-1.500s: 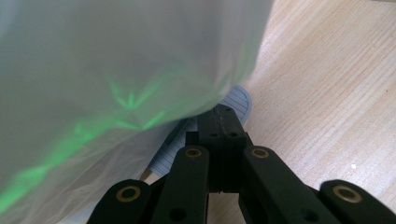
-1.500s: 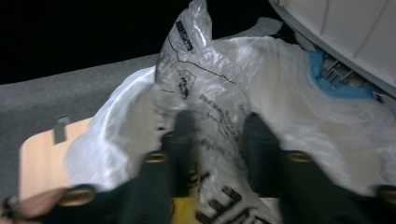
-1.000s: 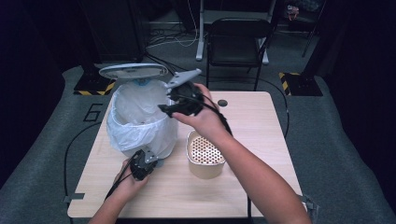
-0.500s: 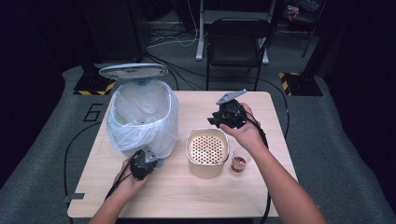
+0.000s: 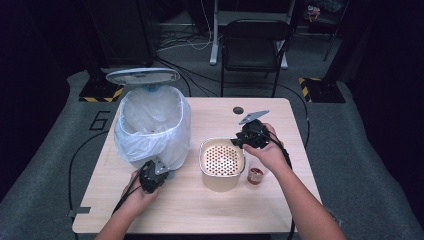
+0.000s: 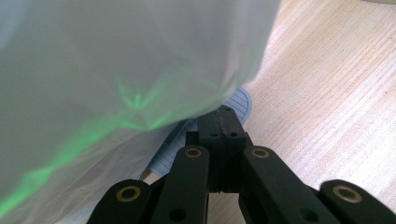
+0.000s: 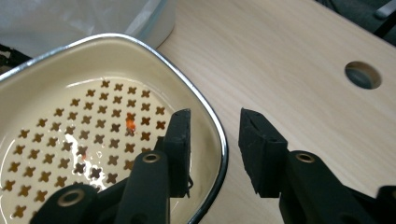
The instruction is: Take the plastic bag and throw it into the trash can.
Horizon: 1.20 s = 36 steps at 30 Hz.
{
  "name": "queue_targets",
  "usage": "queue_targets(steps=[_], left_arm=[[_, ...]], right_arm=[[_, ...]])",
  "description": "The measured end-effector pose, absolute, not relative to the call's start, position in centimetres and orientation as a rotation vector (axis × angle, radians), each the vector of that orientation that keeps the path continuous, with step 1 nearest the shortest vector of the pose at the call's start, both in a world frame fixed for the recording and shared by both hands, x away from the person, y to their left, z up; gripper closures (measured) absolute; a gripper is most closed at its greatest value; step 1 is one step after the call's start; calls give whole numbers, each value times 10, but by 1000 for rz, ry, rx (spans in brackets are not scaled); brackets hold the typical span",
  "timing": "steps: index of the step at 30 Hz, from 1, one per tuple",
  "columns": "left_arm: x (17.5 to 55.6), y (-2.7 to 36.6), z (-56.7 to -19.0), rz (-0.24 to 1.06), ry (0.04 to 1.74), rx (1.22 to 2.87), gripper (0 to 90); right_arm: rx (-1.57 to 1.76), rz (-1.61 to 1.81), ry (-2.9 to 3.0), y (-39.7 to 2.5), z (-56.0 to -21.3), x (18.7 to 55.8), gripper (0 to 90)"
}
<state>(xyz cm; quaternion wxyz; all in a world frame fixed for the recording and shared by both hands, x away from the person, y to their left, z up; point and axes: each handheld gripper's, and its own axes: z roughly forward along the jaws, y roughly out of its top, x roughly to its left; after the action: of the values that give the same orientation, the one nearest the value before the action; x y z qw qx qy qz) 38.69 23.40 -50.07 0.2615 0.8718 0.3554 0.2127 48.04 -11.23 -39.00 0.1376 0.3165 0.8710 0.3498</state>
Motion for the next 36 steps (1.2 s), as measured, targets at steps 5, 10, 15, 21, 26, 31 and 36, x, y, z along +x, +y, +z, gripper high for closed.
queue_targets(steps=[5,10,15,21,26,31,36], left_arm=[[386,233,-501,590,963,2358,900],[387,234,-501,586,965,2357,900],[387,234,-501,586,965,2357,900],[386,233,-501,586,962,2359,900],[386,233,-501,596,967,2360,900],[386,233,-501,593,966,2359,900],[386,233,-501,594,966,2359,900]], right_arm=[[942,973,2563,-112,-403,482,751],[970,1025,2578,-118,-406,485,774],[1011,1069,2605,-123,-406,482,788],[967,1062,2638,-122,-405,474,788],[914,1055,2669,-121,-404,464,787],[894,1058,2639,-121,-399,453,649],[897,1137,2543,-132,-387,440,525]])
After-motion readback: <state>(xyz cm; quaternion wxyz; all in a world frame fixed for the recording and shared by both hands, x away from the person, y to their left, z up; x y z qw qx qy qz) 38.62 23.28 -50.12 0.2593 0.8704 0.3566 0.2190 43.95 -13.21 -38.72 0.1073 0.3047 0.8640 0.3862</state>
